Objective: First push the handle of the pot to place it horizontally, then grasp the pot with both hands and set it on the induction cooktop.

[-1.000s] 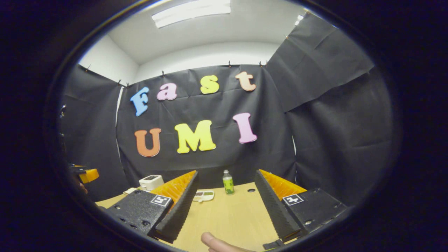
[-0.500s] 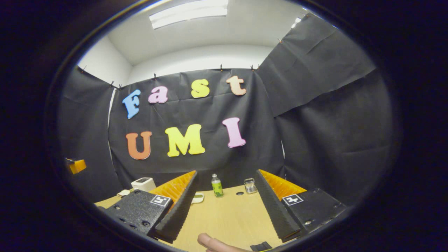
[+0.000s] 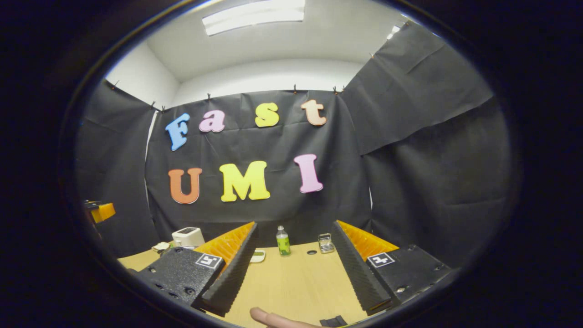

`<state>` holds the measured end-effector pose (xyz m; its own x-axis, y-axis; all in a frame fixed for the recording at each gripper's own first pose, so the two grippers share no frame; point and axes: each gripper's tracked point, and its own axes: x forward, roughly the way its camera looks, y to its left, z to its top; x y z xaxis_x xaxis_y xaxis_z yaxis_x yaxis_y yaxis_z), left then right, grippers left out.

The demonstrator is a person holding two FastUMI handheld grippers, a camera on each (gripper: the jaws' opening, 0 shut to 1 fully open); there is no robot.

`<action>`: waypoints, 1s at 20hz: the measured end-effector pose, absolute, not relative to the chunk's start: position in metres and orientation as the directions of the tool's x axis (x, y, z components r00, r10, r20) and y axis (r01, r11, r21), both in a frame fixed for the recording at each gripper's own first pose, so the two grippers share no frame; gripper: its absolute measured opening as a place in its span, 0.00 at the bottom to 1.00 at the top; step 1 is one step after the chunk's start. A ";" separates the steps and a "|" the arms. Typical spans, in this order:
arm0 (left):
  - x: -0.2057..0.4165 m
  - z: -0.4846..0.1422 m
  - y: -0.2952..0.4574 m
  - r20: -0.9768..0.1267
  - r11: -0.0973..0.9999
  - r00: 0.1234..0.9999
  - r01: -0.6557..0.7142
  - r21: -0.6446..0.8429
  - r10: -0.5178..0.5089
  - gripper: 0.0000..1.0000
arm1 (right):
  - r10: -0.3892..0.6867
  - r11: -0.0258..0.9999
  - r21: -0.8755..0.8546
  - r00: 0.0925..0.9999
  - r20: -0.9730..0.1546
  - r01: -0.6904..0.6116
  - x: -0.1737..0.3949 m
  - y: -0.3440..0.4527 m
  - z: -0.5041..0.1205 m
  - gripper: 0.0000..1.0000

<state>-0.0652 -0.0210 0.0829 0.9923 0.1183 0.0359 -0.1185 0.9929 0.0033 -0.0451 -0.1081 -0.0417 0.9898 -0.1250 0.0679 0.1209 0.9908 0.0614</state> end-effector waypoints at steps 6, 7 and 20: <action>-0.063 0.077 -0.045 0.017 0.999 0.999 -0.039 -0.024 0.040 0.95 | -0.096 0.994 0.065 0.993 0.071 0.092 -0.049 -0.109 -0.046 0.96; -0.062 0.074 -0.047 0.011 0.999 0.999 -0.035 -0.025 0.035 0.95 | -0.085 0.995 0.067 0.994 0.072 0.081 -0.049 -0.108 -0.047 0.96; -0.065 0.067 -0.055 -0.011 1.000 1.000 -0.019 -0.015 0.019 0.95 | -0.066 0.997 0.048 0.994 0.088 0.062 -0.042 -0.101 -0.044 0.96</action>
